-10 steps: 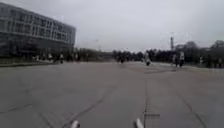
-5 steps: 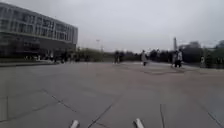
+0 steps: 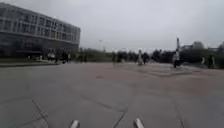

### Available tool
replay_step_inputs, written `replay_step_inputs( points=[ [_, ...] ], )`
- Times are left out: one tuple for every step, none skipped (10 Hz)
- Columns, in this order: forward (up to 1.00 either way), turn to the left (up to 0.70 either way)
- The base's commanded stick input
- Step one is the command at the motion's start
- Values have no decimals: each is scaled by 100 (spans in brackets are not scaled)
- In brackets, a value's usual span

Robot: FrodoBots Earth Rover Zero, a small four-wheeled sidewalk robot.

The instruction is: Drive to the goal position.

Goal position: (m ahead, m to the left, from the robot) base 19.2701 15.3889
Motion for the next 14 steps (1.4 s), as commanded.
replay_step_inputs(
  points=[
    [100, 0],
    [100, 0],
    [100, 0],
    [100, 0],
    [100, 0],
    [100, 0],
    [100, 0],
    [100, 0],
    [100, 0],
    [100, 0],
    [100, 0],
    [100, 0],
    [100, 0],
    [100, 0]
  ],
)
